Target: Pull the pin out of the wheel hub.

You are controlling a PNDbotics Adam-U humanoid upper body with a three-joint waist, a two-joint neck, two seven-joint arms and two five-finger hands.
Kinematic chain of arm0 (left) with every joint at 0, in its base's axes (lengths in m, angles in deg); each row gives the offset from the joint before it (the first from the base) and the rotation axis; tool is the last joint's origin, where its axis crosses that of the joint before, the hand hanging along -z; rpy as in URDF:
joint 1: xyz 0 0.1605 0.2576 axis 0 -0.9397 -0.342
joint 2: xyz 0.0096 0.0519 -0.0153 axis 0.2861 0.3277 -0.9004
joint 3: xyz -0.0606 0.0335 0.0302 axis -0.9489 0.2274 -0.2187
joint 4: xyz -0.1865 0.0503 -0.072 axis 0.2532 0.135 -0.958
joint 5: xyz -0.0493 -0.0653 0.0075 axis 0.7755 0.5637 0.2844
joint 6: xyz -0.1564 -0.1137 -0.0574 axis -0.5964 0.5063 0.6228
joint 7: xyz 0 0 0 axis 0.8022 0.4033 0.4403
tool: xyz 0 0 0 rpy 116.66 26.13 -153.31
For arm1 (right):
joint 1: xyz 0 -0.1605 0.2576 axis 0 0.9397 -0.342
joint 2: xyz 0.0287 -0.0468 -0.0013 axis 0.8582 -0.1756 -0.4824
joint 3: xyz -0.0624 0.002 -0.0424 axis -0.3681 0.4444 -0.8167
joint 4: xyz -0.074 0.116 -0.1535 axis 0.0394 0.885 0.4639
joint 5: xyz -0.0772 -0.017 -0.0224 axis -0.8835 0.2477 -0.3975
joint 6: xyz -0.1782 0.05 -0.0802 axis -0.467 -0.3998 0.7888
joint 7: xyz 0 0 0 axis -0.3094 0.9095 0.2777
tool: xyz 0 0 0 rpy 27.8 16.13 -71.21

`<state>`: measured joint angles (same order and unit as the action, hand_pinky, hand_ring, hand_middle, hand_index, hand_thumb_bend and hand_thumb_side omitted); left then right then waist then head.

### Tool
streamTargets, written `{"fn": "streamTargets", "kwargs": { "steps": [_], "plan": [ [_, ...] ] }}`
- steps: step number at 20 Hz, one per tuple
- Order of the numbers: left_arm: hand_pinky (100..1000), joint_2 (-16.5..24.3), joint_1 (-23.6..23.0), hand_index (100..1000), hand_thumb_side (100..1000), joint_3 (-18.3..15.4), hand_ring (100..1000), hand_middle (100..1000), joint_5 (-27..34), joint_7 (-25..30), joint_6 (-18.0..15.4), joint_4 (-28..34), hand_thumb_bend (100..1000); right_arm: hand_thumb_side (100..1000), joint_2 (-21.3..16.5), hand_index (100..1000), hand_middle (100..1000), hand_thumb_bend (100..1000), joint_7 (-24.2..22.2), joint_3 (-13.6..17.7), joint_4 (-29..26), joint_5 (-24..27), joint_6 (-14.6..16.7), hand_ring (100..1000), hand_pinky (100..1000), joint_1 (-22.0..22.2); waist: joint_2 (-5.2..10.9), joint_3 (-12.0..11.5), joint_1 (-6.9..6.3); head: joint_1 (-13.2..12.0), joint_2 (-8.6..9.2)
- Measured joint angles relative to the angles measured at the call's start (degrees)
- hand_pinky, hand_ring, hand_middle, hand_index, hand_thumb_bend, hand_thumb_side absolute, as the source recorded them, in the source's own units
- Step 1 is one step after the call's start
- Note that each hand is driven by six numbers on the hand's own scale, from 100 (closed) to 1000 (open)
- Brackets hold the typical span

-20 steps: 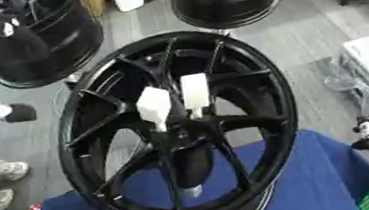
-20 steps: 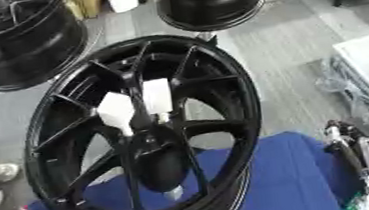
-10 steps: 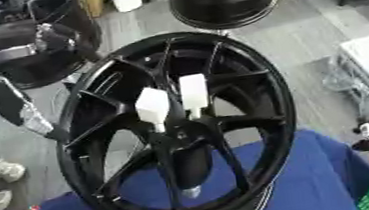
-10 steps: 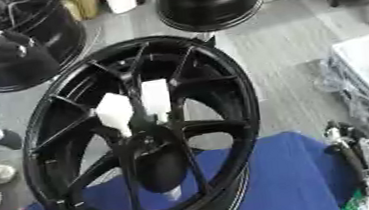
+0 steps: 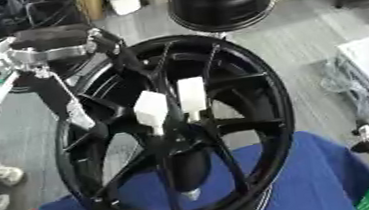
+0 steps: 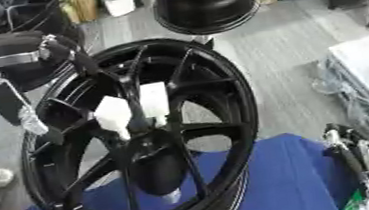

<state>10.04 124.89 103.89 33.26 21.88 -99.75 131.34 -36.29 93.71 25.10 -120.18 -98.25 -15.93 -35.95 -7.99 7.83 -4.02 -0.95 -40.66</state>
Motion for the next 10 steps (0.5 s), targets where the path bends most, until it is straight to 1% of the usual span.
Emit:
{"fn": "streamTargets", "kwargs": {
  "steps": [3,8,10],
  "plan": [
    [749,-1.3,0.6,839,389,0.0,655,690,-0.5,0.5,0.5,-1.0,743,796,0.0,776,617,100,-0.1,0.0,0.0,0.0,0.1,489,603,0.0,0.00,0.2,-0.02,-0.2,0.00],
    [746,-3.4,1.1,834,378,0.1,648,684,-2.1,0.6,0.6,-2.9,743,796,0.0,776,617,100,-0.2,-0.2,0.0,0.0,0.1,489,603,-0.2,0.00,0.4,-0.06,-0.4,0.00],
    [743,-4.1,1.4,830,378,0.3,640,676,-2.7,0.6,0.6,-3.6,730,798,0.0,776,617,100,-0.3,-0.3,0.0,0.0,0.1,489,603,-0.3,0.00,0.5,-0.08,-0.5,0.00]
  ]
}}
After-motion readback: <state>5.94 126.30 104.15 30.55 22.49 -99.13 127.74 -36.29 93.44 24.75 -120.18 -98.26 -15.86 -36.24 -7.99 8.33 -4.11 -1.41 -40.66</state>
